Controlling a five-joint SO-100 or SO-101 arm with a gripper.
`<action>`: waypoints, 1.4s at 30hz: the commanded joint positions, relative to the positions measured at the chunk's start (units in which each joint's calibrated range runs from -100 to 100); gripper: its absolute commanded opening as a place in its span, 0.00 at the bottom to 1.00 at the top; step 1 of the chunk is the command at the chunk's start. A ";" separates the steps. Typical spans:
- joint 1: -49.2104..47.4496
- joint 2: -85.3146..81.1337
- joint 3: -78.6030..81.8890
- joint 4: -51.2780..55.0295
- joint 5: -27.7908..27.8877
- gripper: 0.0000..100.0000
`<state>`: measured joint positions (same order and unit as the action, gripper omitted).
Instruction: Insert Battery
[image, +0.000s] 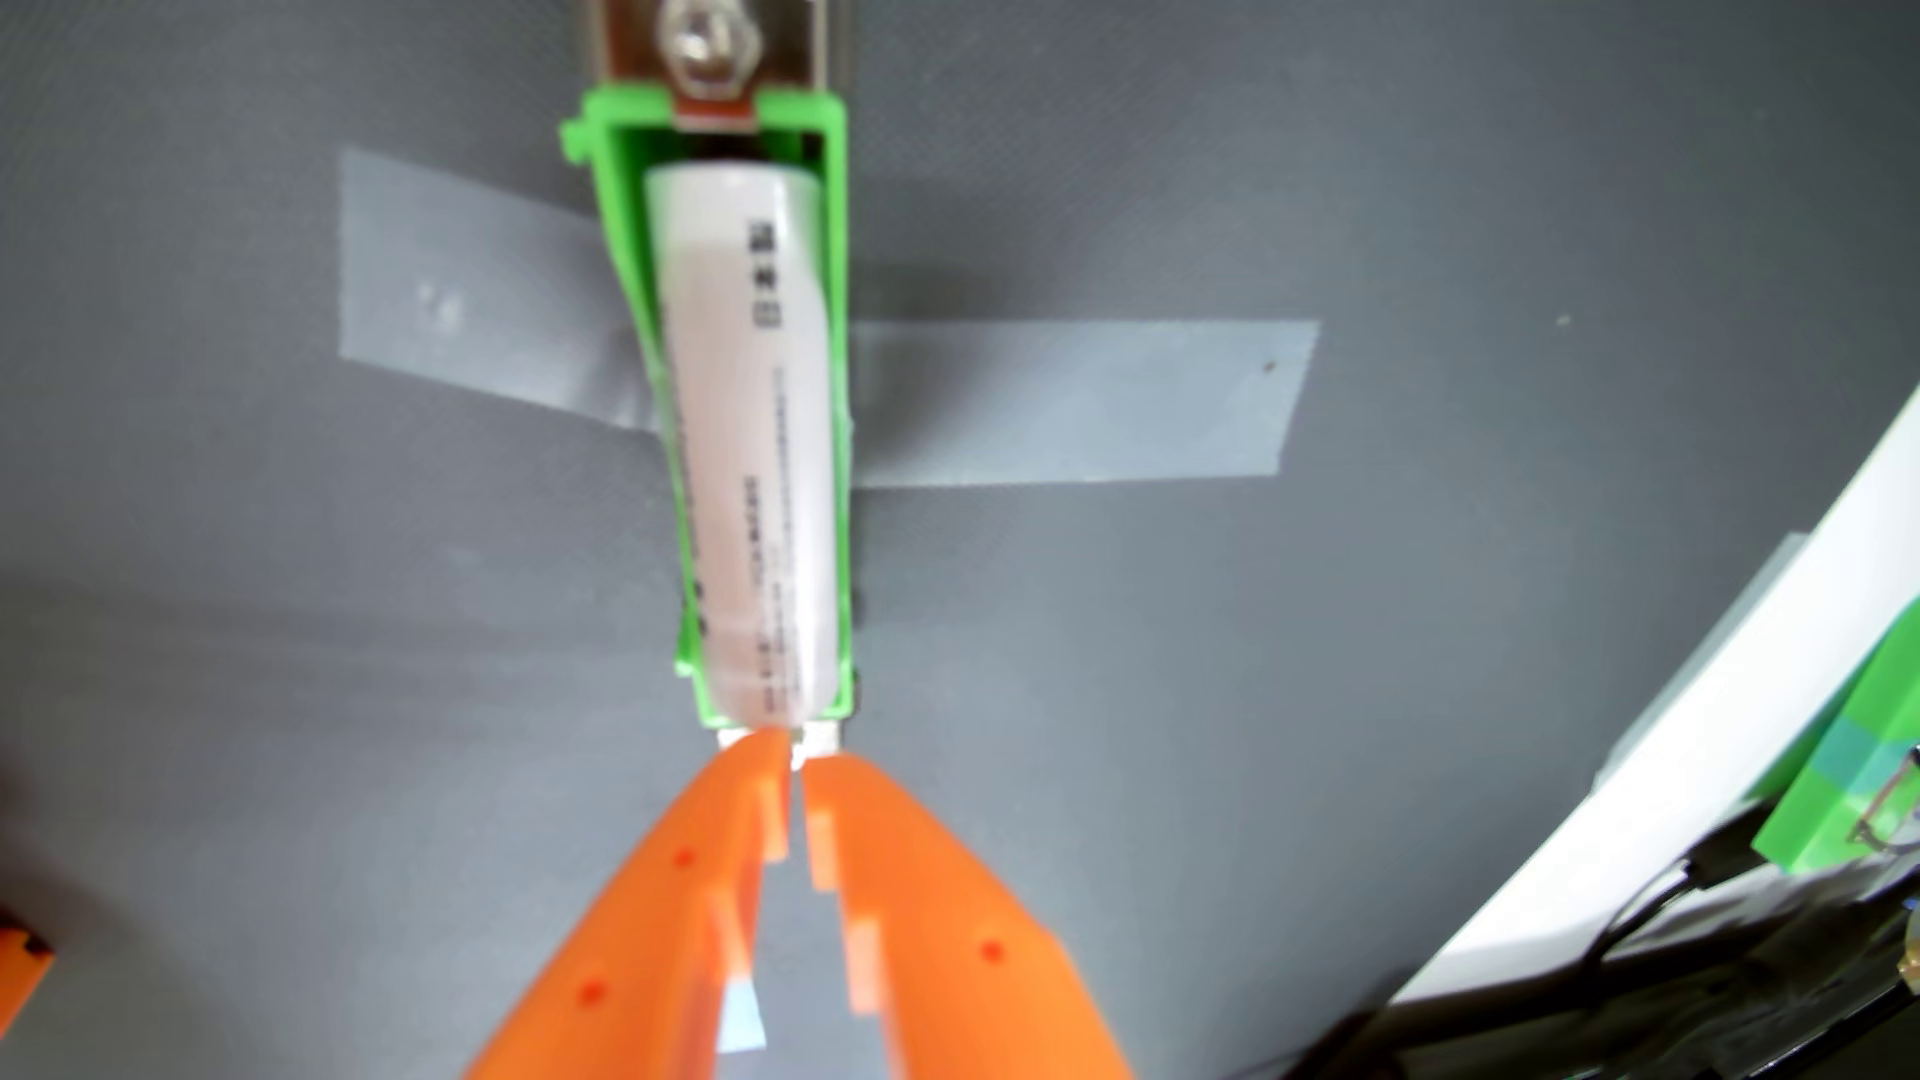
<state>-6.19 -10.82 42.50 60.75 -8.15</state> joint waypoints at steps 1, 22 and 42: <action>-0.90 -1.40 -0.94 -0.38 0.06 0.02; -1.02 -1.48 -0.94 -2.16 0.17 0.02; -0.66 -1.40 -0.13 -2.16 0.17 0.02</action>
<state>-7.01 -10.82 42.59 59.00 -8.10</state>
